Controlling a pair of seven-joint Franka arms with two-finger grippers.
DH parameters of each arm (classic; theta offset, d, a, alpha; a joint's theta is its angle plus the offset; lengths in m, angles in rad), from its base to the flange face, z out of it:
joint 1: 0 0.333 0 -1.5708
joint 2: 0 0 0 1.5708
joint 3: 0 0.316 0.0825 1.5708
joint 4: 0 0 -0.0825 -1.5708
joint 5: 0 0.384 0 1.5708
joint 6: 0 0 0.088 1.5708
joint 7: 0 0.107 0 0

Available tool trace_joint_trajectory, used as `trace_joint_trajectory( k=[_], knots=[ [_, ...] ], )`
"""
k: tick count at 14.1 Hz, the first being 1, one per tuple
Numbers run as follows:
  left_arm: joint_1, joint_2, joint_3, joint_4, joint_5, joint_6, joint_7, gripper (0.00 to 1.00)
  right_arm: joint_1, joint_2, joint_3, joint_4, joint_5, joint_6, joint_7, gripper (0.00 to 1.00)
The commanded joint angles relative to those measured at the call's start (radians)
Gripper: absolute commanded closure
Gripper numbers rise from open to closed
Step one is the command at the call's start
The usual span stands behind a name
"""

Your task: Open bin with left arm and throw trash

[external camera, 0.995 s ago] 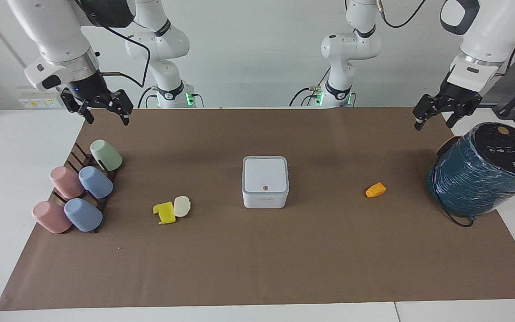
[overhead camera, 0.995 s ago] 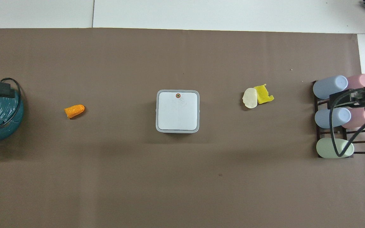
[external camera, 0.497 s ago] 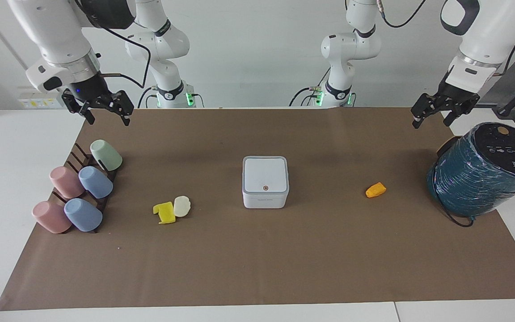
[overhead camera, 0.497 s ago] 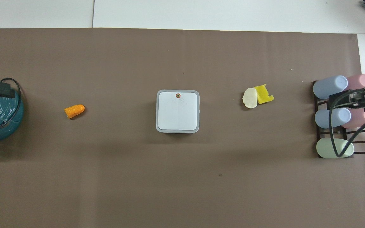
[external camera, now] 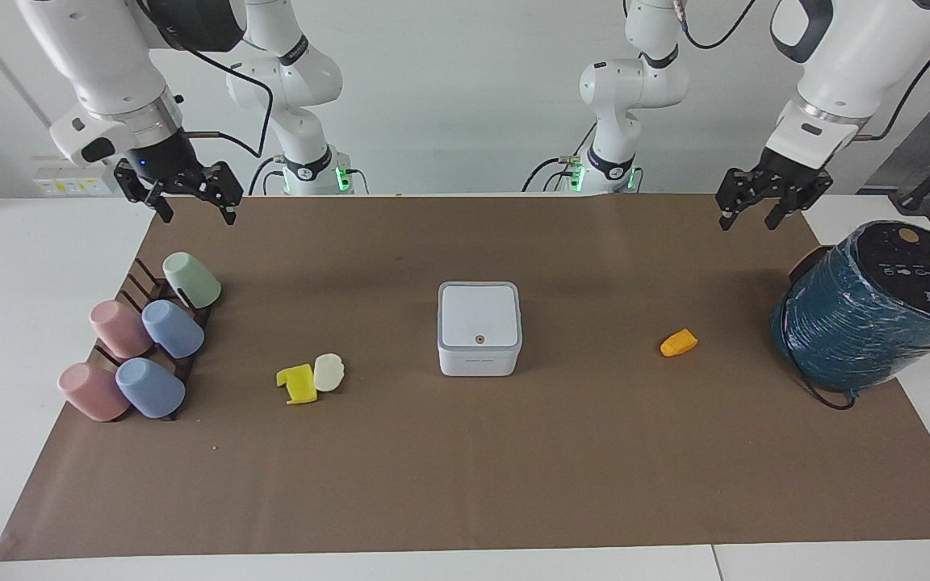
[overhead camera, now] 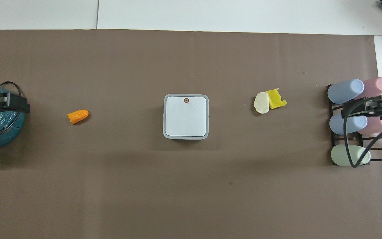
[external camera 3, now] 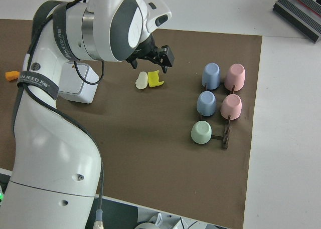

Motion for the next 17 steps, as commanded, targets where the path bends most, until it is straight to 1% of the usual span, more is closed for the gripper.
trace_joint_trajectory(
  k=[1, 4, 6, 7, 8, 10, 12, 14, 15, 16, 17],
  knots=[
    [-0.116, -0.021, 0.008, -0.017, -0.01, 0.031, -0.026, 1.0, -0.003, -0.027, 0.004, -0.032, 0.003, 0.011, -0.014, 0.0],
    [-0.256, -0.021, 0.008, -0.045, -0.022, 0.143, -0.144, 1.0, -0.004, -0.027, 0.004, -0.032, 0.003, 0.011, -0.014, 0.0],
    [-0.319, -0.005, 0.008, -0.055, -0.06, 0.222, -0.193, 1.0, -0.004, -0.029, 0.002, -0.032, 0.004, 0.012, -0.016, 0.0],
    [-0.342, 0.008, 0.008, -0.075, -0.088, 0.289, -0.196, 1.0, -0.006, -0.029, 0.004, -0.032, 0.004, 0.014, -0.016, 0.0],
    [-0.371, 0.03, 0.008, -0.086, -0.09, 0.346, -0.198, 1.0, -0.006, -0.03, 0.004, -0.041, 0.003, 0.021, -0.017, 0.0],
    [-0.422, 0.096, 0.009, -0.08, -0.09, 0.414, -0.202, 1.0, -0.007, -0.041, 0.004, -0.067, 0.003, 0.049, -0.016, 0.0],
    [-0.471, 0.171, 0.009, -0.083, -0.09, 0.517, -0.207, 1.0, -0.003, -0.062, 0.004, -0.145, 0.004, 0.176, -0.017, 0.0],
    [-0.48, 0.226, 0.008, -0.076, -0.09, 0.592, -0.207, 1.0, 0.009, -0.082, 0.004, -0.251, 0.026, 0.314, -0.014, 0.0],
    [-0.48, 0.243, 0.008, -0.075, -0.09, 0.626, -0.207, 1.0, 0.023, -0.079, 0.004, -0.283, 0.045, 0.366, -0.016, 0.0],
    [-0.482, 0.264, 0.008, -0.075, -0.088, 0.646, -0.206, 1.0, 0.026, -0.063, 0.004, -0.296, 0.052, 0.398, -0.017, 0.0],
    [-0.488, 0.28, 0.008, -0.074, -0.088, 0.663, -0.206, 1.0, 0.029, -0.02, 0.005, -0.297, 0.056, 0.428, -0.03, 0.0]
  ],
)
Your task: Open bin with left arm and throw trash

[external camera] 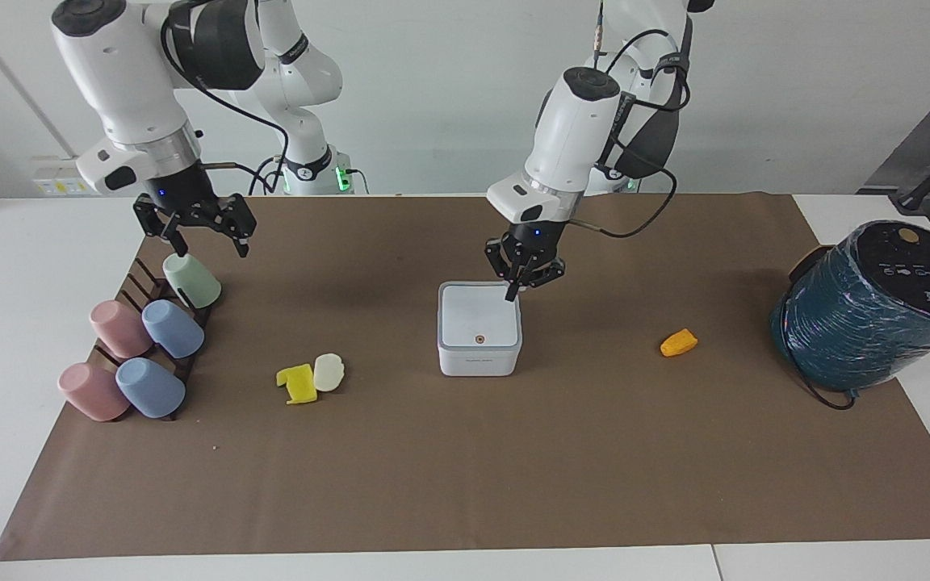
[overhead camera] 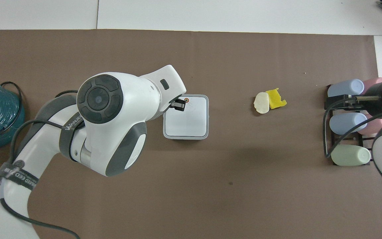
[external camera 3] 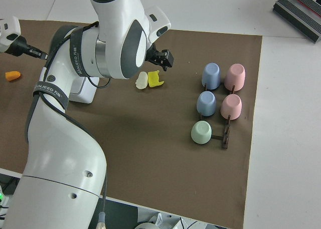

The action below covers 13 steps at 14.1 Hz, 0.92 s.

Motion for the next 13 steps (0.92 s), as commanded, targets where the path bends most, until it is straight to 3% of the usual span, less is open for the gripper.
trace_joint_trajectory(
  k=[1, 4, 6, 13],
  knots=[
    [-0.024, 0.054, 0.017, 0.013, -0.009, 0.063, -0.001, 1.0, 0.028, 0.054, 0.002, -0.059, 0.046, 0.12, -0.068, 0.0],
    [-0.04, 0.108, 0.017, 0.024, -0.01, 0.125, -0.003, 1.0, 0.085, 0.235, 0.002, -0.059, 0.133, 0.325, -0.155, 0.0],
    [-0.066, 0.13, 0.017, 0.021, -0.012, 0.149, -0.008, 1.0, 0.129, 0.312, 0.002, -0.059, 0.149, 0.426, -0.168, 0.0],
    [-0.083, 0.157, 0.02, 0.01, -0.012, 0.158, -0.014, 1.0, 0.154, 0.414, 0.002, -0.142, 0.149, 0.629, -0.302, 0.0]
  ],
)
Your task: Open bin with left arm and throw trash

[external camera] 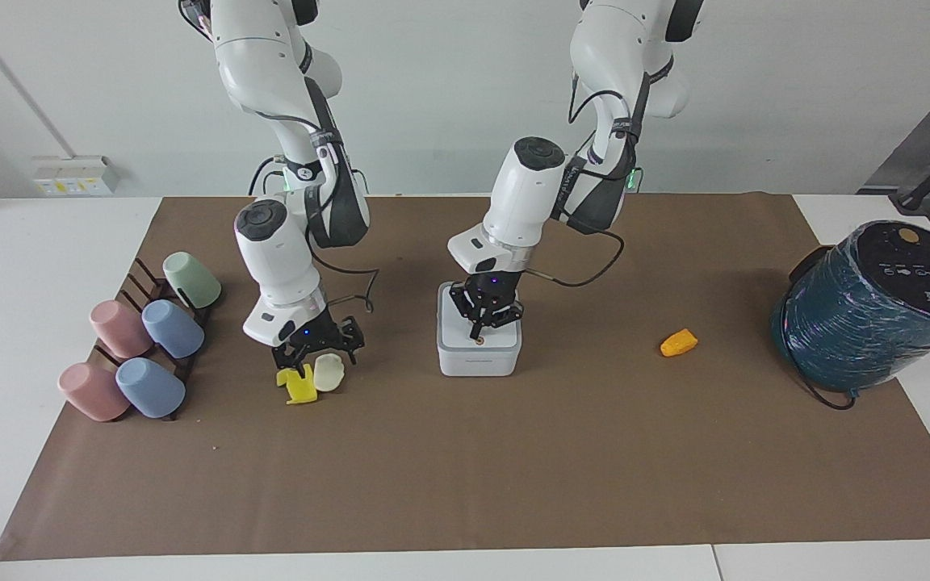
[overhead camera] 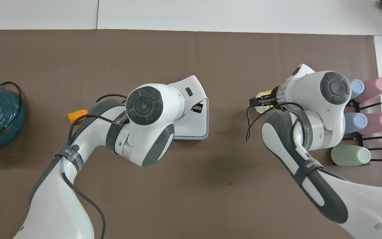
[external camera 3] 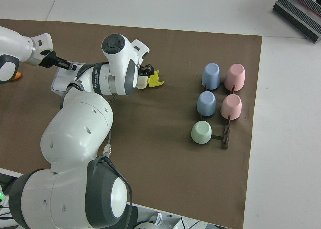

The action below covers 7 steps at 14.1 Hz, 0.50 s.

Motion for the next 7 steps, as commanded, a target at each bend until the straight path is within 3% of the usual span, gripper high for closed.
trace_joint_trajectory(
  k=[1, 2, 5, 7],
  knots=[
    [-0.016, -0.001, 0.021, 0.007, -0.01, -0.03, -0.008, 1.0, 0.011, 0.007, 0.001, -0.035, 0.021, 0.051, -0.057, 0.0],
    [-0.01, -0.029, 0.024, 0.015, -0.01, -0.083, -0.008, 1.0, 0.023, 0.007, 0.001, -0.04, 0.021, 0.049, -0.054, 0.03],
    [-0.005, -0.142, 0.033, 0.018, -0.01, -0.244, -0.01, 1.0, 0.025, 0.004, 0.001, -0.057, 0.02, 0.045, -0.051, 0.61],
    [-0.003, -0.202, 0.036, 0.018, -0.007, -0.333, -0.037, 1.0, 0.025, 0.006, 0.0, -0.053, 0.017, 0.045, -0.046, 0.9]
  ],
)
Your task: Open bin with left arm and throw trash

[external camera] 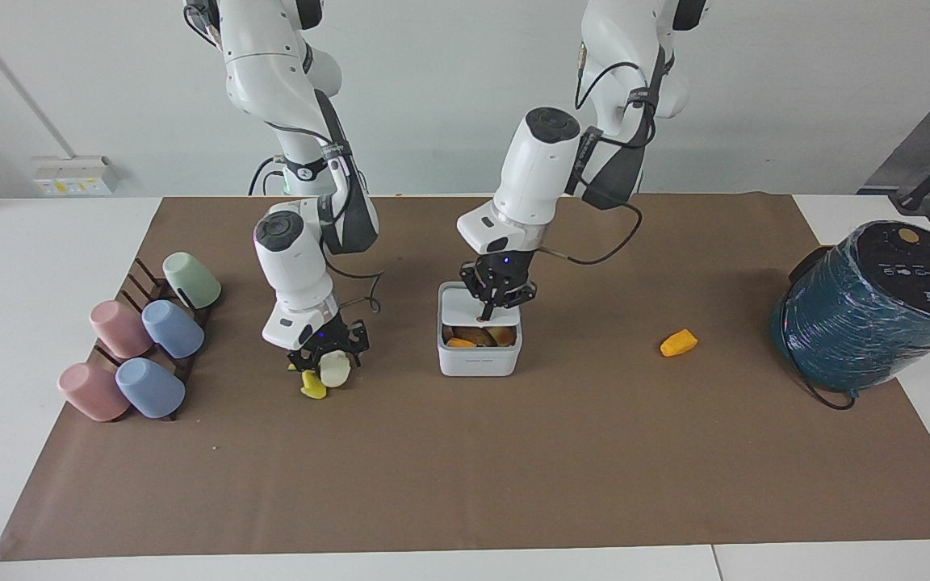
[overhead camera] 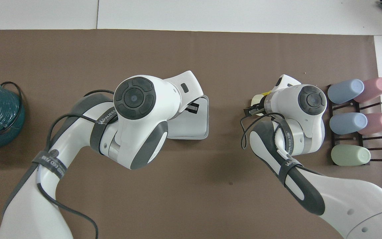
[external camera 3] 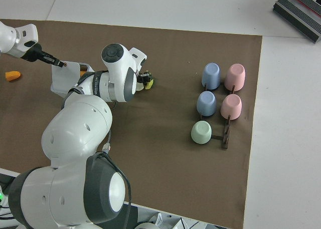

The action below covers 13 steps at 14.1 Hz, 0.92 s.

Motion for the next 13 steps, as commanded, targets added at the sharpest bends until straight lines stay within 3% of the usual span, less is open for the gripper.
trace_joint_trajectory(
  k=[1, 4, 6, 10, 13],
  knots=[
    [-0.005, -0.103, 0.024, -0.024, -0.002, -0.128, -0.041, 1.0, -0.004, -0.009, -0.001, -0.015, 0.013, 0.016, -0.022, 0.96],
    [0.028, -0.173, 0.049, -0.031, 0.001, -0.245, -0.041, 1.0, -0.003, -0.012, 0.0, 0.019, 0.012, -0.014, 0.061, 1.0],
    [0.068, -0.196, 0.049, -0.033, 0.006, -0.299, -0.043, 1.0, 0.011, -0.023, 0.002, 0.086, 0.02, -0.111, 0.148, 1.0],
    [0.158, -0.207, 0.049, -0.051, 0.049, -0.313, -0.043, 1.0, 0.014, -0.084, 0.049, 0.207, 0.026, -0.284, 0.382, 1.0],
    [0.252, -0.224, 0.049, -0.123, 0.05, -0.266, -0.029, 1.0, 0.016, -0.075, 0.103, 0.316, 0.177, -0.349, 0.509, 1.0]
  ],
)
